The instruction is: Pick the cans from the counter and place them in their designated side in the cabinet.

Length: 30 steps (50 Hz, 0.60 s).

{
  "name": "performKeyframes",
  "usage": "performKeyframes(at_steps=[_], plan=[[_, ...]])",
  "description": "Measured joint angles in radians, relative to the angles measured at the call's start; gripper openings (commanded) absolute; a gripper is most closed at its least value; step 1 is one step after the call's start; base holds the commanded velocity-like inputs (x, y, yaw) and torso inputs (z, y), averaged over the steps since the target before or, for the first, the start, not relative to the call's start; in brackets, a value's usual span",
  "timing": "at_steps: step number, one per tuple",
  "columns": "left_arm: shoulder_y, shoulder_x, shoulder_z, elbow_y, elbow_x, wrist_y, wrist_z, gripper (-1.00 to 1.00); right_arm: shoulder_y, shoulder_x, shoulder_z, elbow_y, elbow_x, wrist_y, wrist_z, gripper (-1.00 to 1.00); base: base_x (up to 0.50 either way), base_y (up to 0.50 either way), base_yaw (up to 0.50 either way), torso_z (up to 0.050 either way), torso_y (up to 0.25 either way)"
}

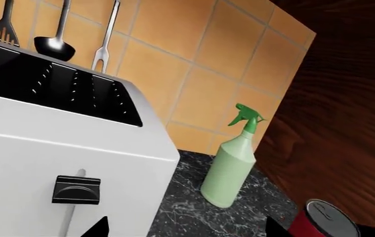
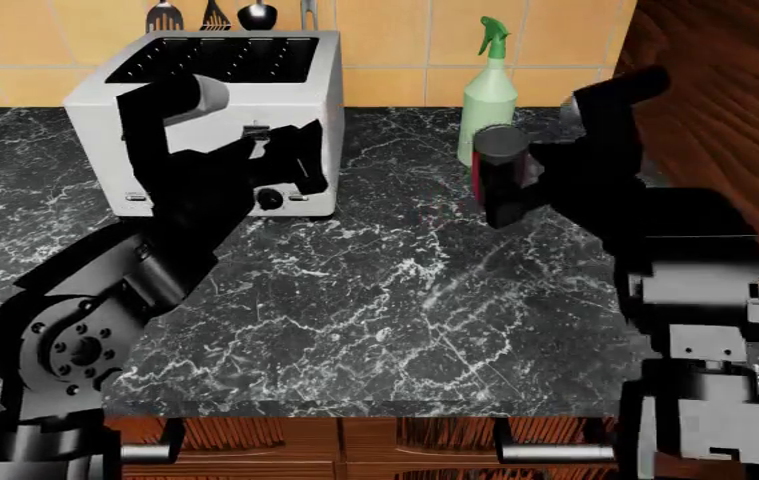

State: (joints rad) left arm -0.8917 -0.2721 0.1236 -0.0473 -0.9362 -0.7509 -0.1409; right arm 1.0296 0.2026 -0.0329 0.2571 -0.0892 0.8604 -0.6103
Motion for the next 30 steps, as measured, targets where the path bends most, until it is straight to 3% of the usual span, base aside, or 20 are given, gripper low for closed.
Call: performKeyframes(at_steps=[8,12,20,30], plan=[[0.022,-0.015,-0.022,0.072,-0.047,-0.025,-0.025,1.00,-0.002,0.067,-0.042,-0.449,-0.054,0.353,-0.024,-1.00,0.00,0.00,0.00,0.000,0.000],[0.031,-0.020,-0.030,0.102,-0.065,-0.035,-0.038,1.00,0.031,0.063,-0.105,-0.569,-0.240,0.473,-0.189,-1.00,0.00,0.00,0.00,0.004,0.000],[0.037,-0.026,-0.031,0.136,-0.073,-0.038,-0.053,1.00,0.156,0.053,-0.233,-0.650,-0.771,0.610,-0.611,-1.00,0.00,0.00,0.00,0.000,0.000],[0.035,-0.029,-0.036,0.146,-0.062,-0.024,-0.073,1.00,0.376,0.070,-0.354,-0.642,-1.065,0.680,-0.832,-1.00,0.00,0.00,0.00,0.000,0.000]])
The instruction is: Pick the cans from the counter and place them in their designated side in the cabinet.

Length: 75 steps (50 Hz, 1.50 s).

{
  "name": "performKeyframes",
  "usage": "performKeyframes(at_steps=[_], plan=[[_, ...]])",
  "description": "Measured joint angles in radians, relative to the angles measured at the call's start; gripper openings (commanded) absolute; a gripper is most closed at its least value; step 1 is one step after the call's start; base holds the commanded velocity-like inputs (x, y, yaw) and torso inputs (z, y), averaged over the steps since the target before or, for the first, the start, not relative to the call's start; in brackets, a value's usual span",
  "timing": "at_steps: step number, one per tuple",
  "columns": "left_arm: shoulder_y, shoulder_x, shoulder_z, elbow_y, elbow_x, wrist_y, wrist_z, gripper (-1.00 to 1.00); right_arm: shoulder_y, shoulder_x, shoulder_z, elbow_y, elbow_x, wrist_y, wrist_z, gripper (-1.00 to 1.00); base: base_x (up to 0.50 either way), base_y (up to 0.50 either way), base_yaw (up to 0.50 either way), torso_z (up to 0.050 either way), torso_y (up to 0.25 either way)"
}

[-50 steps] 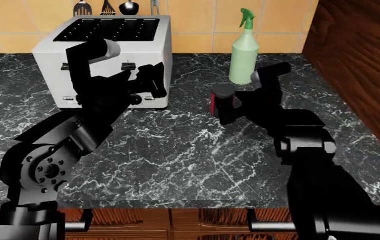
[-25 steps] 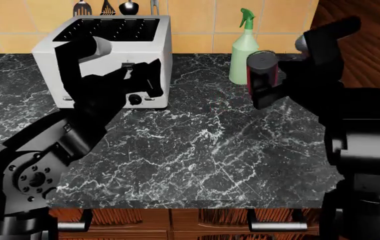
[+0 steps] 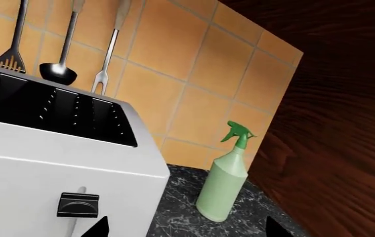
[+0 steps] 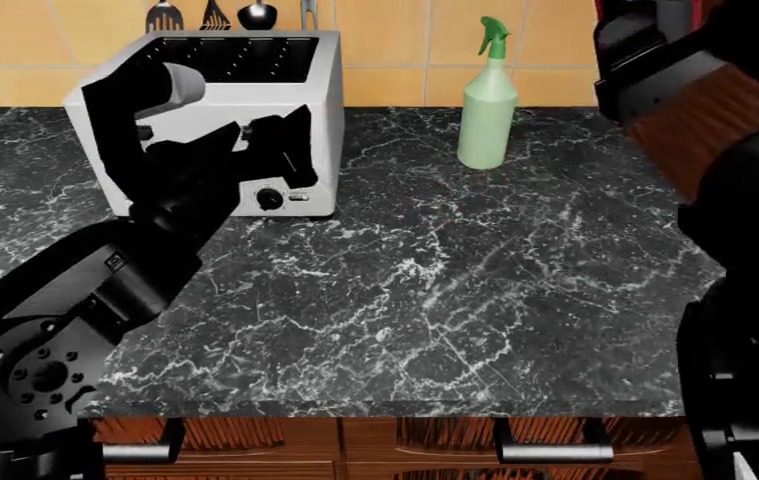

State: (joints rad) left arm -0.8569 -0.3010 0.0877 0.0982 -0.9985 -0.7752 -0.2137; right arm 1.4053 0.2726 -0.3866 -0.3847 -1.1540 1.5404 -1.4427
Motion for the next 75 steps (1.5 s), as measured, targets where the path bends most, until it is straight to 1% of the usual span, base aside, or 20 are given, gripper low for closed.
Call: performKeyframes(at_steps=[6,15,20,23,27,32,38,43,48,52,59,65,69,75], plan=[[-0.001,-0.001,0.001,-0.002,0.007,0.008,-0.004,1.00,0.109,0.005,-0.054,0.023,-0.074,0.019,-0.059,-1.00,0.00,0.00,0.00,0.000,0.000],[0.001,-0.005,0.001,-0.003,0.005,0.012,-0.005,1.00,0.263,0.006,-0.095,0.065,-0.125,0.030,-0.102,-1.00,0.00,0.00,0.00,0.000,0.000],[0.002,-0.007,0.002,0.000,0.004,0.013,-0.004,1.00,0.345,0.006,-0.097,0.097,-0.141,0.026,-0.106,-1.00,0.00,0.00,0.00,0.000,0.002],[0.003,-0.009,0.005,0.001,0.007,0.015,-0.004,1.00,0.387,0.001,-0.078,0.126,-0.123,0.000,-0.070,-1.00,0.00,0.00,0.00,0.000,0.000],[0.001,-0.009,0.009,-0.005,0.012,0.020,-0.003,1.00,0.442,-0.014,-0.030,0.194,-0.071,-0.063,0.021,-1.00,0.00,0.00,0.00,0.000,0.000],[-0.001,-0.009,0.013,-0.010,0.018,0.025,-0.003,1.00,0.502,-0.040,0.038,0.322,0.010,-0.166,0.174,-1.00,0.00,0.00,0.00,0.000,0.000],[-0.002,-0.010,0.016,-0.016,0.023,0.031,0.000,1.00,0.594,-0.076,0.119,0.528,0.109,-0.292,0.370,-1.00,0.00,0.00,0.00,0.000,0.002],[-0.002,-0.014,0.016,-0.019,0.023,0.034,0.002,1.00,0.703,-0.099,0.187,0.725,0.188,-0.381,0.519,-1.00,0.00,0.00,0.00,0.000,0.002],[0.001,-0.020,0.014,-0.015,0.020,0.034,0.000,1.00,0.800,-0.114,0.258,0.900,0.274,-0.448,0.666,-1.00,0.00,0.00,0.00,0.000,0.000],[0.005,-0.025,0.012,-0.005,0.014,0.030,-0.007,1.00,0.848,-0.116,0.296,1.004,0.378,-0.488,0.788,-1.00,0.00,0.00,0.00,0.000,0.000],[0.012,-0.032,0.013,0.008,0.011,0.028,-0.012,1.00,0.897,-0.100,0.339,1.147,0.606,-0.557,1.003,-1.00,0.00,0.00,0.00,0.001,0.000],[0.016,-0.035,0.020,0.006,0.017,0.032,-0.009,1.00,0.918,-0.078,0.355,1.279,0.773,-0.630,1.140,-1.00,0.00,0.00,0.00,0.000,0.000],[0.017,-0.036,0.025,0.004,0.021,0.035,-0.008,1.00,0.927,-0.068,0.351,1.370,0.827,-0.666,1.203,-1.00,0.00,0.00,0.00,0.000,0.003],[0.017,-0.036,0.032,-0.004,0.027,0.040,-0.005,1.00,0.934,-0.073,0.319,1.511,0.852,-0.682,1.273,-1.00,0.00,0.00,0.00,0.000,0.000]])
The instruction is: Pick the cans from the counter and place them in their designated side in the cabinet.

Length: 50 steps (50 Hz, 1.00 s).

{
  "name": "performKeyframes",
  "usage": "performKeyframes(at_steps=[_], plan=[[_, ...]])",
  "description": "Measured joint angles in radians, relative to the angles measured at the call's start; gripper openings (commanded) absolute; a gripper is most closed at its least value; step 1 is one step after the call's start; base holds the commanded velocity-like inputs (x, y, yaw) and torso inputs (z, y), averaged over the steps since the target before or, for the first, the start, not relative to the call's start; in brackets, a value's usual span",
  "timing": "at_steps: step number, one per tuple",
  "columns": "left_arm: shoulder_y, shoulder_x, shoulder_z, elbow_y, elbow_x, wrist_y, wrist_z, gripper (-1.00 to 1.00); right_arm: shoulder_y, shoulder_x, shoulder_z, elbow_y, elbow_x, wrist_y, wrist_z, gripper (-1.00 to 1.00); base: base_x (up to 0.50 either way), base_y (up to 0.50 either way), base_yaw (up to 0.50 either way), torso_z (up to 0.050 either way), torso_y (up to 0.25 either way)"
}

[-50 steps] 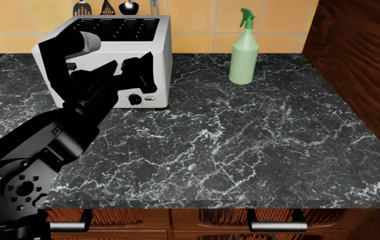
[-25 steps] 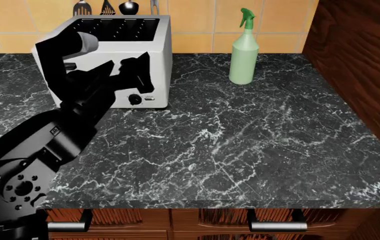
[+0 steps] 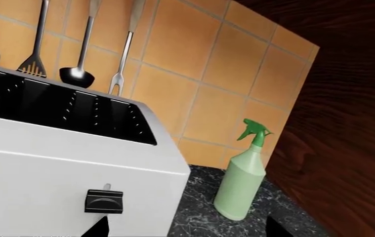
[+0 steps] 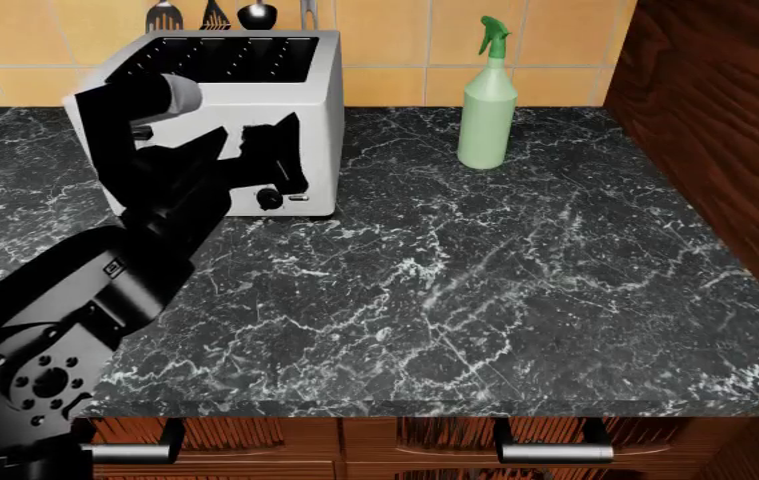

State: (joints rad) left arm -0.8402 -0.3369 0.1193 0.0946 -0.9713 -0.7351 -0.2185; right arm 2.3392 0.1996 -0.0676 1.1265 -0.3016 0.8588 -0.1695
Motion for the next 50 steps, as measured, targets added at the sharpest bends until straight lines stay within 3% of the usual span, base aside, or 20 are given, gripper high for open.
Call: performKeyframes(at_steps=[11,42,50], plan=[[-0.002,-0.003,0.001,-0.013,0.001,0.005,0.000,1.00,0.002,-0.024,-0.111,0.131,0.011,0.045,0.010,-1.00,0.00,0.00,0.00,0.000,0.001],[-0.002,-0.014,-0.005,-0.034,0.001,0.025,-0.004,1.00,0.006,-0.072,0.004,-0.007,-0.157,0.065,-0.034,-1.00,0.00,0.00,0.00,0.000,0.001],[-0.002,-0.013,-0.001,-0.044,0.007,0.033,0.000,1.00,0.010,-0.081,0.007,-0.027,-0.202,0.035,-0.038,-1.00,0.40,-0.23,0.00,0.000,0.001]])
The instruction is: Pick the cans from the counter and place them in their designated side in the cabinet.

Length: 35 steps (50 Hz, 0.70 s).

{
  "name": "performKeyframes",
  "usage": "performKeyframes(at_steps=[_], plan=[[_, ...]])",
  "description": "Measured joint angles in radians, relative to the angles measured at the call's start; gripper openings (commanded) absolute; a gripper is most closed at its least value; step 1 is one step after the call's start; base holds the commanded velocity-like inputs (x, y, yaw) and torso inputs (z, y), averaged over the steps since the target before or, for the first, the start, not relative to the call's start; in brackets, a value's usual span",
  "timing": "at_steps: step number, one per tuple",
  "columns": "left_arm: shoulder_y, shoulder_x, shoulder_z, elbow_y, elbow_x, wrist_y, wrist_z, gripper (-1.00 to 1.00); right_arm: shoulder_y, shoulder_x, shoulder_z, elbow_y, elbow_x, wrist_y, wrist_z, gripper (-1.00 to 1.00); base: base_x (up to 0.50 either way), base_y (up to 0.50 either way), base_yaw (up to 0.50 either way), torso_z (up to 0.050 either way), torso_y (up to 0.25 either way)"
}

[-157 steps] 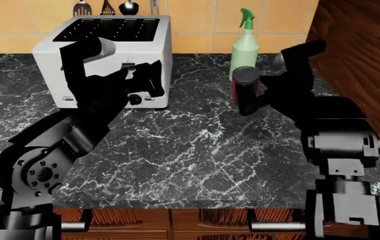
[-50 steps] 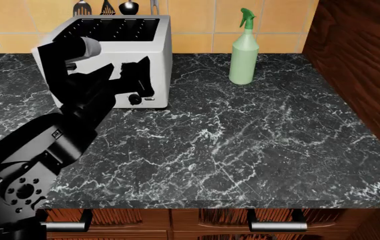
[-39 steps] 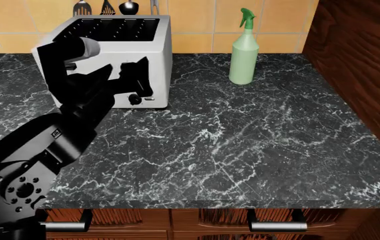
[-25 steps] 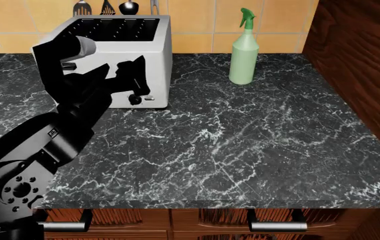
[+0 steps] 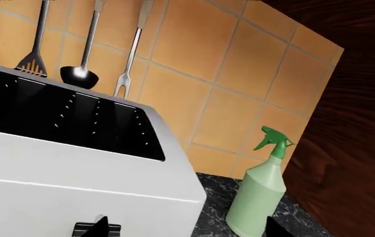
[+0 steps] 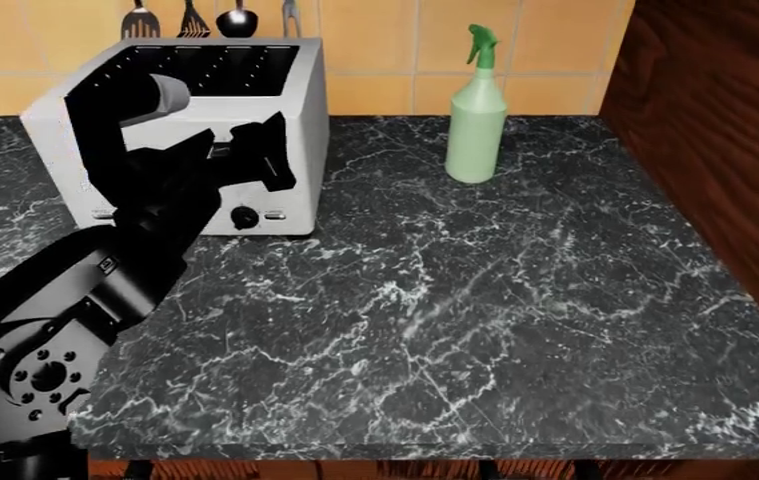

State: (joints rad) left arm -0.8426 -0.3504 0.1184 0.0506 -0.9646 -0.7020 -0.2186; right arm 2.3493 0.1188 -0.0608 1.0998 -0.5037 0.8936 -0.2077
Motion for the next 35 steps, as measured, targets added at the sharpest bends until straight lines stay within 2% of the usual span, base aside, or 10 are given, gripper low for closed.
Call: performKeyframes(at_steps=[10,17,18,25,29,35], plan=[[-0.001,-0.001,0.003,-0.007,0.001,0.005,0.003,1.00,-0.004,-0.012,0.000,0.028,-0.026,-0.049,-0.011,-1.00,0.00,0.00,0.00,0.000,0.001],[0.008,-0.009,0.006,0.012,0.017,-0.008,0.005,1.00,-0.001,-0.014,0.000,0.025,-0.042,-0.086,0.011,-1.00,0.47,0.04,0.00,0.002,0.000],[0.020,-0.019,0.008,0.057,0.047,-0.043,0.006,1.00,-0.003,-0.013,0.001,0.024,-0.047,-0.092,0.018,-1.00,0.00,0.00,0.00,0.000,0.000],[0.027,-0.029,0.013,0.044,0.055,-0.021,0.031,1.00,-0.007,-0.009,0.006,0.008,-0.082,-0.119,0.052,-1.00,0.02,0.00,-0.01,0.001,0.000],[0.029,-0.042,0.005,0.037,0.092,-0.016,0.031,1.00,-0.007,-0.010,0.009,0.005,-0.082,-0.127,0.062,-1.00,-0.01,-0.45,0.00,0.000,-0.005],[0.030,-0.044,0.005,0.034,0.117,-0.011,0.031,1.00,-0.006,0.001,0.004,0.012,-0.095,-0.136,0.075,-1.00,0.01,0.00,-0.01,0.002,-0.005]])
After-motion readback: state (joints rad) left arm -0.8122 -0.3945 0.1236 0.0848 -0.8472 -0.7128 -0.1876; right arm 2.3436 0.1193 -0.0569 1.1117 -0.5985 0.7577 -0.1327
